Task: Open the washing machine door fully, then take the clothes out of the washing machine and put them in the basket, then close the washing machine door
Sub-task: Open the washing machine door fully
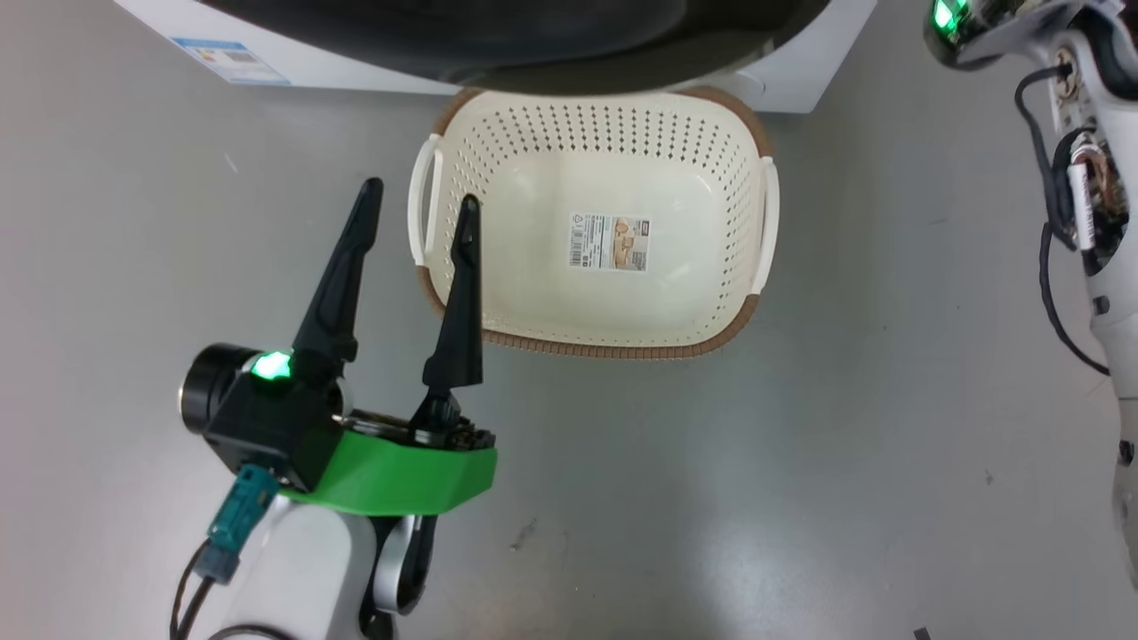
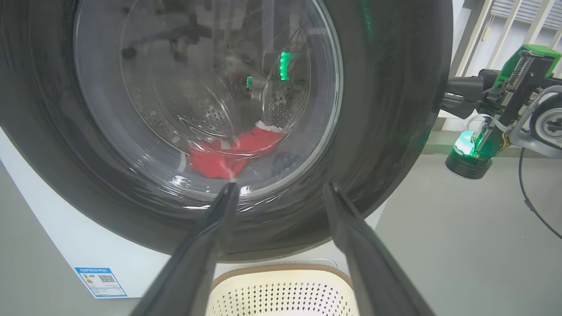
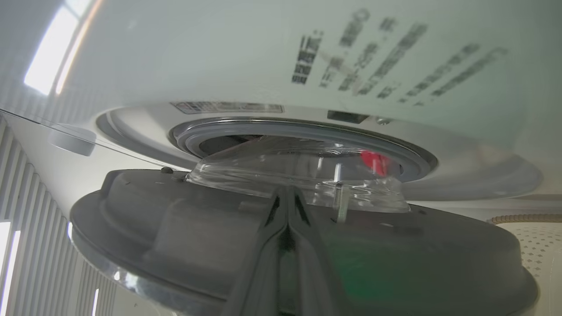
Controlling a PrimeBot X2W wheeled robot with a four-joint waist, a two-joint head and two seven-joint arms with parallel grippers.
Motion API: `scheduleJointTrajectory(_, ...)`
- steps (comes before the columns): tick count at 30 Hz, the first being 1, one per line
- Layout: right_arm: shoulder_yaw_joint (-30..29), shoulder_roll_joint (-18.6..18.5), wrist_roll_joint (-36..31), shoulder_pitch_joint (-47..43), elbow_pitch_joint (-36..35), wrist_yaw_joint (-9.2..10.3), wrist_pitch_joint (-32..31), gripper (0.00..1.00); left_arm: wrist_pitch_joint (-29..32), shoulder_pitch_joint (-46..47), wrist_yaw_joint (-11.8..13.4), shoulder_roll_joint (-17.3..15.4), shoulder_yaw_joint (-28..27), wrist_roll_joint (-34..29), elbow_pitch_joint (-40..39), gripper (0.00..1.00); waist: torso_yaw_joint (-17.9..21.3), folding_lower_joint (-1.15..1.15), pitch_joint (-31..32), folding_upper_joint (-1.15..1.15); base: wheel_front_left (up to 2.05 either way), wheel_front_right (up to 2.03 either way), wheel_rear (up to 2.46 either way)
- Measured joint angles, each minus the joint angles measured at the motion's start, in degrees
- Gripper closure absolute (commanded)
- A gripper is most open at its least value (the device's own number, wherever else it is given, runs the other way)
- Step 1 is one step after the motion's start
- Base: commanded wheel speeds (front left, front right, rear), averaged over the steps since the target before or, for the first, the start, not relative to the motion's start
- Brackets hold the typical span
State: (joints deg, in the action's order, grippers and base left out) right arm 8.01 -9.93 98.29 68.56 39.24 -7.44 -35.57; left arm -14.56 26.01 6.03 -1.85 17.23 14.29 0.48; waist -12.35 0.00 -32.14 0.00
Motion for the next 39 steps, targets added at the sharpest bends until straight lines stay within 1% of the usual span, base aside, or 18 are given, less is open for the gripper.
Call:
scheduleJointTrajectory(5, 0.49, 0.32, -0.35, -2.53, 0.05, 0.00, -0.85, 1.00, 0.00, -0.66, -0.08, 0.00, -0.66, -0.02, 0.76, 0.00, 0.03, 0.00, 1.80, 0.00, 0.00, 0.00, 0.00)
scheduleJointTrajectory(8, 0.97, 0.66, -2.03, -4.10, -0.16, 0.00, -1.27, 1.00, 0.00, -1.64, -0.09, -0.01, -0.94, -0.02, 1.00, 0.00, 0.10, 0.00, 2.97, 0.00, 0.00, 0.00, 0.00)
scheduleJointTrajectory(15, 1.68, 1.08, -3.01, -8.40, -2.32, 0.00, -1.60, 1.00, 0.00, -2.55, -0.08, -0.01, -1.12, -0.02, 1.52, 0.00, 0.29, 0.00, 5.23, 0.00, 0.00, 0.00, 0.00)
scheduleJointTrajectory(27, 1.71, 2.02, -3.20, -15.71, -5.67, 0.00, -1.71, 1.00, 0.00, -4.77, -0.08, -0.02, -1.56, 0.40, 3.08, 0.00, -0.30, 0.00, 8.82, 0.00, 0.00, 0.00, 0.00)
scheduleJointTrajectory(39, 2.41, 3.35, -3.46, -19.92, -7.31, 0.00, -1.77, 1.00, 0.00, -6.12, -0.10, -0.02, -1.85, 0.60, 4.48, 0.00, -1.33, 0.00, 11.11, 0.00, 0.00, 0.00, 0.00)
